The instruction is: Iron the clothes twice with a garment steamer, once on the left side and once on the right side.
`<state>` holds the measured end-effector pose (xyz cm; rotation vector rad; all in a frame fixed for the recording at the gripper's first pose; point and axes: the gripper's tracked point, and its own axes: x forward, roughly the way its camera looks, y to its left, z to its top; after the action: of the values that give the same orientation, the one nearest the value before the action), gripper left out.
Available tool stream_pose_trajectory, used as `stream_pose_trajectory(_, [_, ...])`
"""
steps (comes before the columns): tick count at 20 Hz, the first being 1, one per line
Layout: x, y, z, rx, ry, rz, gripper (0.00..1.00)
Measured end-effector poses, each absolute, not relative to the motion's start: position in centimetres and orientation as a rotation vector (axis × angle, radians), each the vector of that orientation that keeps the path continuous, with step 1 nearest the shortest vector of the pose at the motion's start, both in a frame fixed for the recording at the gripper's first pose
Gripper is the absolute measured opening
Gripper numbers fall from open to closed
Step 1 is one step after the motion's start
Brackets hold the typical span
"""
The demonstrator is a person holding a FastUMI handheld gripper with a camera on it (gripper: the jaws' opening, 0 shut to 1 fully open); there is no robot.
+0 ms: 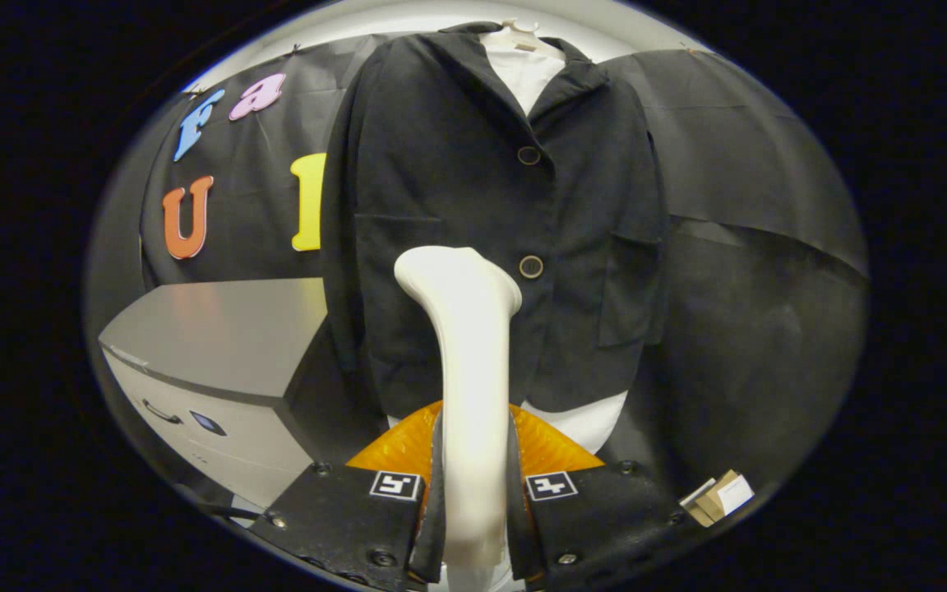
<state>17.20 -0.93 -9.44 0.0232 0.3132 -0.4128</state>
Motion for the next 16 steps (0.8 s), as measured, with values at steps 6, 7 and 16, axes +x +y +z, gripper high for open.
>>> stream_pose_trajectory(6, [16.8,-1.3,-13.4,0.024,0.398,-0.422,0.34])
stream_pose_trajectory(7, [17.0,-1.3,-13.8,0.021,0.41,-0.424,0.34])
stream_pose_trajectory(16, [17.1,-1.3,-19.6,-0.053,0.535,-0.456,0.34])
